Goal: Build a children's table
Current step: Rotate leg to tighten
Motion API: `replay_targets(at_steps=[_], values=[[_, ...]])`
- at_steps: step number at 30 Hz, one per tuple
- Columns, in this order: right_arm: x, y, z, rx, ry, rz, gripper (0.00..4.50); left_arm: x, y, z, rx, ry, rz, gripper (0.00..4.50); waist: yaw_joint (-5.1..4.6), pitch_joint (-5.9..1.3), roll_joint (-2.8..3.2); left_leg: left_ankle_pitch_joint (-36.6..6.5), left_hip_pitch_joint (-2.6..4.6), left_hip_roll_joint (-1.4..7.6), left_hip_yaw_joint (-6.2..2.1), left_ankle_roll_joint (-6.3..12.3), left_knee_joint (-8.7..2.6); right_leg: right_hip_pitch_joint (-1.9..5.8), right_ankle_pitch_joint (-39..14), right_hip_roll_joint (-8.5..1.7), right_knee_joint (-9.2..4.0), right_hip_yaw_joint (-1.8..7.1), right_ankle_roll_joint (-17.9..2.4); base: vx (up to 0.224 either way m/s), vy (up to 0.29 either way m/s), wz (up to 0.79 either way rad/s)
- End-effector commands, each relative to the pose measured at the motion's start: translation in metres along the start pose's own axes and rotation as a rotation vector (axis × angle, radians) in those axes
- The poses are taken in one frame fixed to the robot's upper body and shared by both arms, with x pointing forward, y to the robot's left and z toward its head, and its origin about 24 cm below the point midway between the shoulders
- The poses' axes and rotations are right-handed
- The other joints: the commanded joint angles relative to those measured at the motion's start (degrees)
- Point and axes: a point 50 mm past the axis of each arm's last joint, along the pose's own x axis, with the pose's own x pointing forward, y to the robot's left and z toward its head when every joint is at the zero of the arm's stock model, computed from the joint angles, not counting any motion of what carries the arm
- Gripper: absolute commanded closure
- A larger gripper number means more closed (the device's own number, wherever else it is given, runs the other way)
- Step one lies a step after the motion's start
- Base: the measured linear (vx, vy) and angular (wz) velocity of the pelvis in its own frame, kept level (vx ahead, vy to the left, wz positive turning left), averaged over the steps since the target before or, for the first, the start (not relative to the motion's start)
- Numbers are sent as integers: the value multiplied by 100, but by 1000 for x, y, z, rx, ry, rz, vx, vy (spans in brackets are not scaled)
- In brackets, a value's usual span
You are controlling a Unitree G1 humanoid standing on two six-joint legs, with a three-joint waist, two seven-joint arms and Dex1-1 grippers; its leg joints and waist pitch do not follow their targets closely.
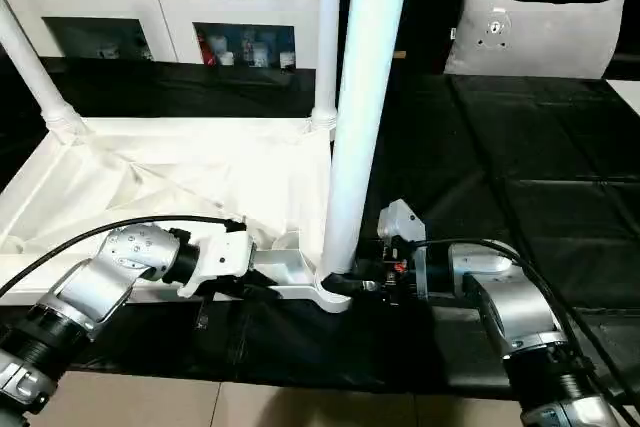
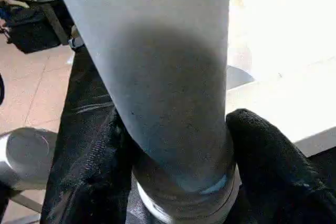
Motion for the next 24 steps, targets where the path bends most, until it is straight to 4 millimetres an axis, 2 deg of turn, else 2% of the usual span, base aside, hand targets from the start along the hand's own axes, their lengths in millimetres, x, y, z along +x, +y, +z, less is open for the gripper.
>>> replay_targets(at_steps=[1, 3, 5, 6, 7, 8, 9, 10, 12, 14, 15, 16, 20, 21, 22, 23, 24], values=[[8, 8, -8, 63, 8, 16, 207, 18, -21, -13, -95, 40, -103, 450, -5, -296, -55, -65, -105, 333, -15, 642, -368, 344, -317, -420, -297, 369, -1426, 0, 0, 0], [10, 9, -10, 81, 7, -3, 208, 19, -21, -12, -120, 27, -80, 450, -4, -289, -53, -50, -111, 335, -19, 621, -369, 341, -323, -425, -304, 370, -1428, 0, 0, 0], [24, 0, -18, 133, 13, -222, 209, 28, -13, -3, -230, -27, 62, 450, -39, -265, -59, -170, -111, 329, -5, 509, -398, 334, -567, -420, -328, 380, -1371, 0, 0, 0], [29, -4, -19, 157, 2, -292, 209, 30, -11, 1, -259, -43, 102, 450, -59, -213, -65, -474, -119, 296, -7, 373, -443, 328, -1169, -410, -418, 368, -1225, 0, 0, 0], [29, -4, -19, 160, 0, -300, 209, 31, -11, 1, -263, -45, 106, 450, -70, -214, -66, -662, -95, 292, -3, 269, -451, 326, -1490, -415, -429, 375, -1131, 0, 0, 0], [36, -8, -19, 201, -35, -379, 209, 36, -8, 7, -308, -74, 163, 450, -122, -179, -81, -993, -89, 276, -18, 129, -487, 326, -2203, -418, -485, 372, -891, -54, -1, -8], [42, -12, -18, 240, -61, -448, 209, 40, -5, 13, -346, -96, 209, 450, -175, -172, -87, -1223, -70, 257, -30, 41, -501, 293, -2699, -416, -547, 363, -684, -54, 8, -9], [44, -13, -18, 253, -69, -469, 210, 42, -4, 15, -358, -104, 223, 450, -215, -168, -90, -1345, -72, 242, -53, 27, -508, 287, -2951, -418, -589, 357, -533, -54, 8, -9], [56, -19, -17, 330, -113, -586, 210, 53, 1, 28, -428, -141, 316, 450, -310, -165, -74, -1408, -73, 242, -55, 24, -505, 252, -2940, -404, -609, 361, -521, 0, 0, 0], [63, -23, -16, 385, -143, -650, 210, 59, 5, 36, -456, -157, 375, 450, -364, -176, -87, -1423, -67, 237, -57, 43, -499, 242, -2866, -395, -619, 360, -524, 0, 0, 0], [67, -25, -15, 406, -153, -689, 210, 63, 9, 41, -468, -166, 415, 450, -370, -172, -91, -1418, -64, 237, -54, 64, -499, 233, -2838, -390, -632, 359, -523, 0, 0, 0], [68, -26, -15, 412, -154, -706, 210, 64, 10, 43, -471, -168, 430, 450, -365, -183, -118, -1298, -64, 214, -31, 167, -484, 224, -2705, -376, -640, 370, -543, 0, 0, 0], [78, -33, -11, 423, -181, -836, 210, 72, 19, 60, -417, -153, 524, 450, -365, -207, -95, -1073, -97, 227, -32, 211, -489, 230, -2353, -375, -601, 385, -601, 0, 0, 0], [78, -33, -9, 416, -196, -837, 210, 73, 18, 60, -403, -141, 521, 450, -361, -214, -86, -1001, -110, 241, -39, 210, -493, 240, -2114, -374, -573, 390, -653, 0, 0, 0], [77, -33, -8, 408, -204, -839, 176, 73, 18, 59, -393, -130, 519, 450, -347, -242, -74, -817, -109, 248, -34, 238, -475, 256, -1665, -371, -523, 400, -771, 0, 0, 0], [76, -34, -8, 402, -207, -847, 176, 72, 17, 57, -387, -117, 518, 450, -345, -249, -79, -715, -109, 255, -29, 264, -469, 260, -1415, -368, -503, 403, -848, 0, 0, 0], [74, -34, -7, 396, -214, -845, 138, 71, 16, 55, -382, -105, 519, 450, -346, -254, -79, -522, -128, 253, -22, 334, -451, 277, -1017, -365, -462, 403, -980, 0, 0, 0]])
